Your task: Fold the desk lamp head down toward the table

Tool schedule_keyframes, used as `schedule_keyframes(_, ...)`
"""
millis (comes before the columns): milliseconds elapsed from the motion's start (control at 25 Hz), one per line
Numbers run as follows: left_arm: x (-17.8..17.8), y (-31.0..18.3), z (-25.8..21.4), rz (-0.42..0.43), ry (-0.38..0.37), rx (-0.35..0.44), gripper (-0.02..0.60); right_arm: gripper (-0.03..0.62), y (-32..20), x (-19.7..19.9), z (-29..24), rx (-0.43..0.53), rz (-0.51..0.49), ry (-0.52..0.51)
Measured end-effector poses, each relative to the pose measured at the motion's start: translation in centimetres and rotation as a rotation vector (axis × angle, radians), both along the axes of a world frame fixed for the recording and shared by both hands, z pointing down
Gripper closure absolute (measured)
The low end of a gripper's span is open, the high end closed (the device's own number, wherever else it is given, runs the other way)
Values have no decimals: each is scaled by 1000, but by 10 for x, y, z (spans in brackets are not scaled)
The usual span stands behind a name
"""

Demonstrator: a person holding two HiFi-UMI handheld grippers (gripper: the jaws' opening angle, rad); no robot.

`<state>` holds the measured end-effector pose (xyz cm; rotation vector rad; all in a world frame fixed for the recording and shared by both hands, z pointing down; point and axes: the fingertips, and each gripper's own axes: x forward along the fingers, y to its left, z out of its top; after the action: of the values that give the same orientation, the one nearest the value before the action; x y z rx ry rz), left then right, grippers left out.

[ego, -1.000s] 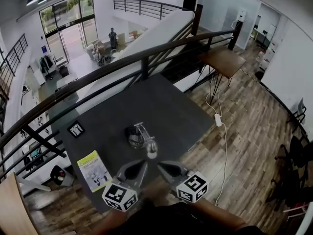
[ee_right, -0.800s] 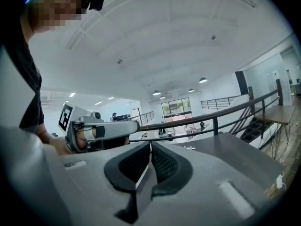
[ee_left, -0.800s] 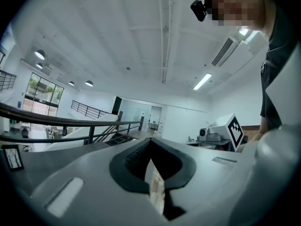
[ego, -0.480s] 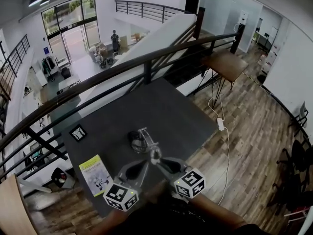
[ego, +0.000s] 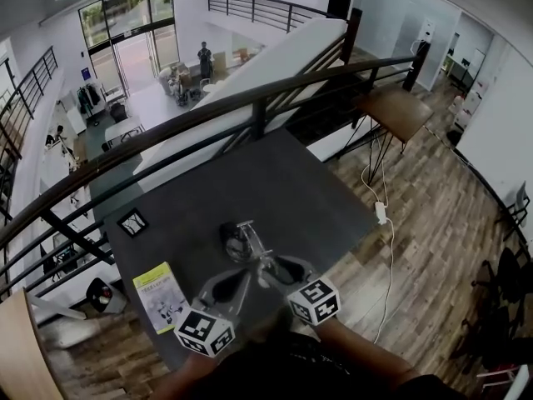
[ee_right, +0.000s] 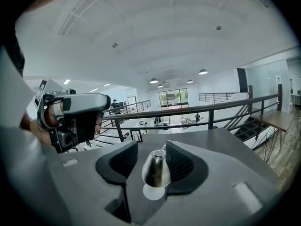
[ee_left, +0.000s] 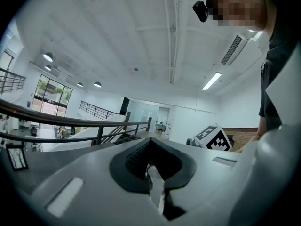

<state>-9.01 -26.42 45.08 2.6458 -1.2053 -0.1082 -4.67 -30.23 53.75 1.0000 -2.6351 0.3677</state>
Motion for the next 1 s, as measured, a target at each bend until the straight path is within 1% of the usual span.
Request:
schedule_keyframes(280, -2, -13, 8, -16, 4, -31, 580, 388, -12, -6, 14, -50, -18, 20)
schedule_keyframes(600, -3, -17, 14, -22, 1, -54, 580, 387, -12, -9, 30, -94, -31, 60)
schedule_keyframes(800, -3, -15, 17, -28, 7, -65, 580, 395, -7, -1, 46, -103, -33, 111)
schedule_keyframes(1000, -4, -13, 19, -29, 7, -67, 580, 399, -4, -5, 53, -106, -40, 127)
